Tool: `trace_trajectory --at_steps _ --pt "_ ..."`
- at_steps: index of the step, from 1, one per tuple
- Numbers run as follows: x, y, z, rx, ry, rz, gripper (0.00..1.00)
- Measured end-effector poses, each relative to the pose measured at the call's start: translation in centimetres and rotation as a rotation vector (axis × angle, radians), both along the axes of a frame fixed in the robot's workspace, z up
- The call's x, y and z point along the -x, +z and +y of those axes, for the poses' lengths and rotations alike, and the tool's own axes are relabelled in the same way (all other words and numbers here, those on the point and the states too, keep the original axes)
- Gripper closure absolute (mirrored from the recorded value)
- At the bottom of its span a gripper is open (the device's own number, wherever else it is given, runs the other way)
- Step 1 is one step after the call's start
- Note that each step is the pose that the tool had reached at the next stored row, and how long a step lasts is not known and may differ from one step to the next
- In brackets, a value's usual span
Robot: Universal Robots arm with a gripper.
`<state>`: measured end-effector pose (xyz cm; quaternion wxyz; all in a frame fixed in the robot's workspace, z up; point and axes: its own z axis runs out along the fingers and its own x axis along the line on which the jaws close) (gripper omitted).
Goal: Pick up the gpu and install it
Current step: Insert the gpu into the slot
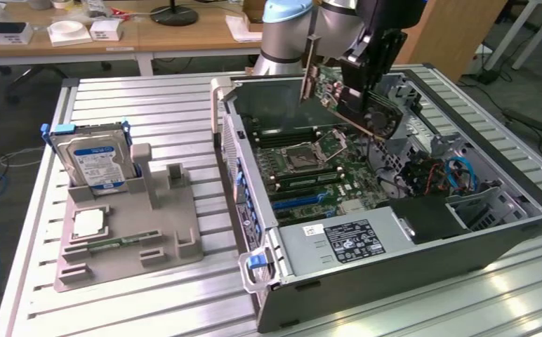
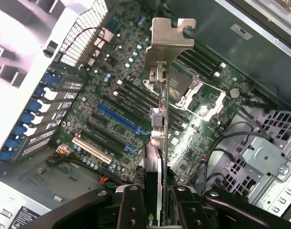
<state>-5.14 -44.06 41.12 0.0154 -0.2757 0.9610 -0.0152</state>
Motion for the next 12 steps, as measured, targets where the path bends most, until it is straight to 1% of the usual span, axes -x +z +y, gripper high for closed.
trace_trajectory --at_steps 7,12 --pt "0.00 -0.03 -0.06 0.0000 0.074 0.0000 0.73" --pt "0.00 -0.04 -0.10 0.0000 0.117 0.0000 0.73"
